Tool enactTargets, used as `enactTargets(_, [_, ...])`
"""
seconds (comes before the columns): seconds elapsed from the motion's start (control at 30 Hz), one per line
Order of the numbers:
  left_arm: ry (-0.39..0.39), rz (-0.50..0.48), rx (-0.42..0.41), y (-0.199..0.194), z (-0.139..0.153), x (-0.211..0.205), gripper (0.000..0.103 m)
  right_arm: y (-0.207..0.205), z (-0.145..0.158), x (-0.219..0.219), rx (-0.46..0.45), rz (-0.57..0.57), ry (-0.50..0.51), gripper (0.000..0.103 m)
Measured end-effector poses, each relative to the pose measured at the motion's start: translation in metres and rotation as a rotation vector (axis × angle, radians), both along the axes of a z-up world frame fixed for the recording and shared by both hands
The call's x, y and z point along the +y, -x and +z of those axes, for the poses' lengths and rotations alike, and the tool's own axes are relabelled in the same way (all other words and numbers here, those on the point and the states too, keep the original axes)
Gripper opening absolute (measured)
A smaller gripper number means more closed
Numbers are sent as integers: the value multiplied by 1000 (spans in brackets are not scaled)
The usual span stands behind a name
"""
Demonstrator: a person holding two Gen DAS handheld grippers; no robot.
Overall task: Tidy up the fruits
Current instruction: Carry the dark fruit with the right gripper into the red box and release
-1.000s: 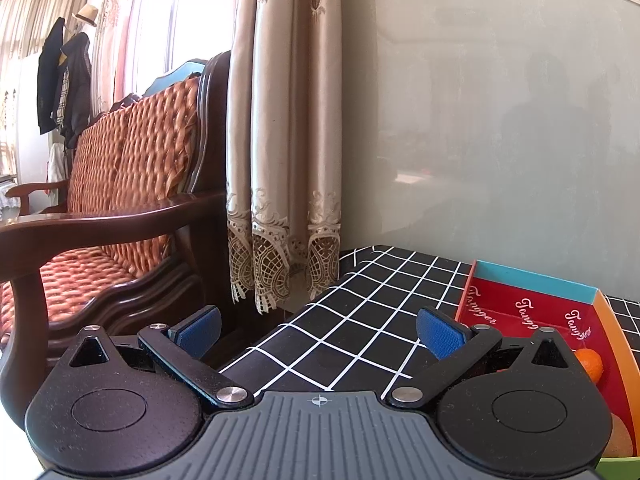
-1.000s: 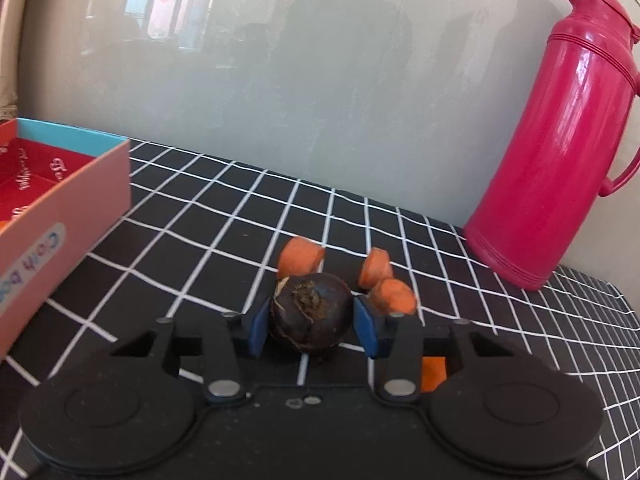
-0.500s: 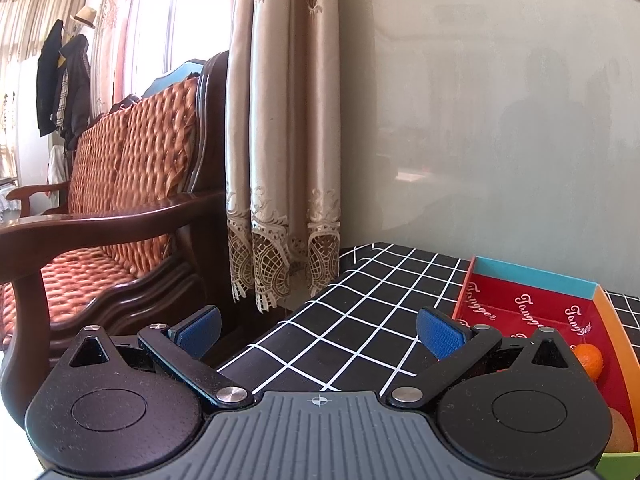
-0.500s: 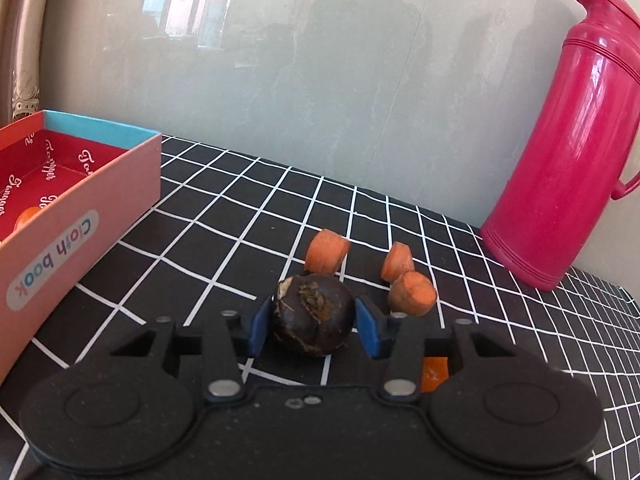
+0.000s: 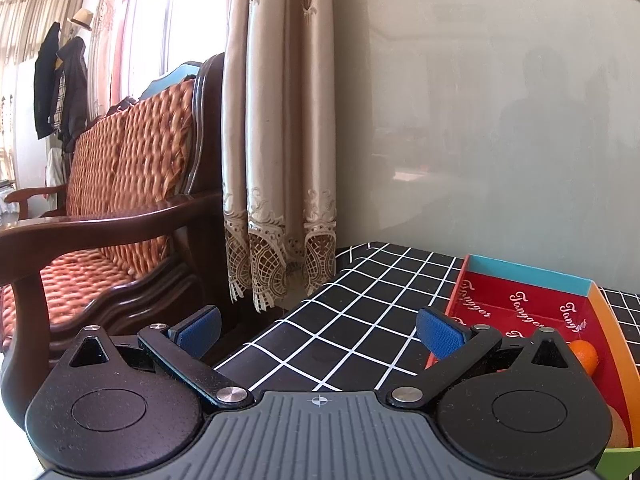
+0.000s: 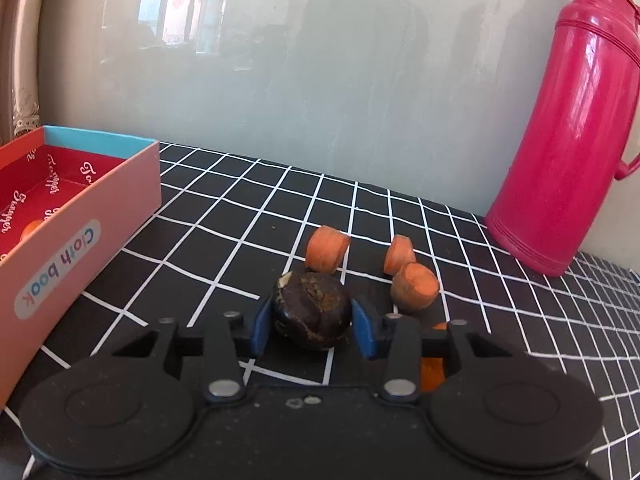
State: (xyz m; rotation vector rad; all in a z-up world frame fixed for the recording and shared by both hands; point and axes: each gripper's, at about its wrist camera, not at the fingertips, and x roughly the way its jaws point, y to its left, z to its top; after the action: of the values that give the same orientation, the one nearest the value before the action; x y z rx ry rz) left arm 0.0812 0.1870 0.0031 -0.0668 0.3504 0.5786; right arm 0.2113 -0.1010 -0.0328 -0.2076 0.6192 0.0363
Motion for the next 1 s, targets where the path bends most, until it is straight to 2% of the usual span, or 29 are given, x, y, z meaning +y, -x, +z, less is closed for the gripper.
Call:
enactTargets(0.2, [13,-1,-6,2,3,-4,103,11,13,-7,-27,-3,7,41])
enactTargets(0.47, [-37,-21,10,11,7,-19,103,39,46,-1,-87,36,-11,41])
enactTargets(0.77, [-55,9,33,27,9,-7,103,64,73,15,-125,80,-51,41])
enactTargets(1.0, [-51,29,36,32,9,5,103,70,81,32,-137,112,-59,41])
